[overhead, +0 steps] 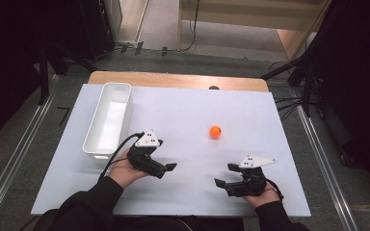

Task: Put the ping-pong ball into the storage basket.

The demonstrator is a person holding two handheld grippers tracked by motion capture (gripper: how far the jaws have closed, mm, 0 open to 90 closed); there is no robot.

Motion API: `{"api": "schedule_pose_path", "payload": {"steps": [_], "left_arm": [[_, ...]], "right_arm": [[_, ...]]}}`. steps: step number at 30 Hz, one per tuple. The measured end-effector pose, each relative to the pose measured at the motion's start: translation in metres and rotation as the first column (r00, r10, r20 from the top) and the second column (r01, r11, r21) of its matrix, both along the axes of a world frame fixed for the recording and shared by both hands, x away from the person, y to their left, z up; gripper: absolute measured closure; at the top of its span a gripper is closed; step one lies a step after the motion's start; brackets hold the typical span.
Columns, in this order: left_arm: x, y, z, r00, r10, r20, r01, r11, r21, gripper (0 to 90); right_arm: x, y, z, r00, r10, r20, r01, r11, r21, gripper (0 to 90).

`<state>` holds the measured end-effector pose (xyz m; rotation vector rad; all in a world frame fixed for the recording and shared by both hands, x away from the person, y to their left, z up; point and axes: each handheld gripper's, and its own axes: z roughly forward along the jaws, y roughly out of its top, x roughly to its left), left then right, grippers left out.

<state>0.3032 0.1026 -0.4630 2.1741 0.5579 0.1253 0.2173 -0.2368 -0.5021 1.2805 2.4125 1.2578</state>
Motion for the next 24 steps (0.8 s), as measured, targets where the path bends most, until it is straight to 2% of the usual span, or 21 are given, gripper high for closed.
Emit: {"api": "schedule_pose_path", "payload": {"steps": [4,6,23,24], "left_arm": [[0.002,-0.001,0.000,1.0000,0.001,0.000,-0.001,0.9998,-0.021,3.9],[0.003,-0.002,0.000,1.0000,-0.003,0.001,0.003,0.9999,-0.011,3.9],[0.012,-0.011,0.001,1.0000,0.001,-0.006,-0.001,0.9998,-0.018,3.8],[0.013,-0.010,0.003,0.9999,0.006,0.011,-0.006,0.9999,-0.012,3.9]], "right_arm": [[0.000,0.000,0.000,1.0000,0.000,0.001,0.000,1.0000,-0.001,17.1],[0.000,0.000,0.000,1.0000,0.000,0.001,0.000,1.0000,-0.002,17.1],[0.000,0.000,0.000,1.0000,-0.002,-0.001,0.002,1.0000,-0.004,17.1],[0.000,0.000,0.000,1.0000,-0.002,-0.001,0.002,1.0000,-0.003,17.2]]}}
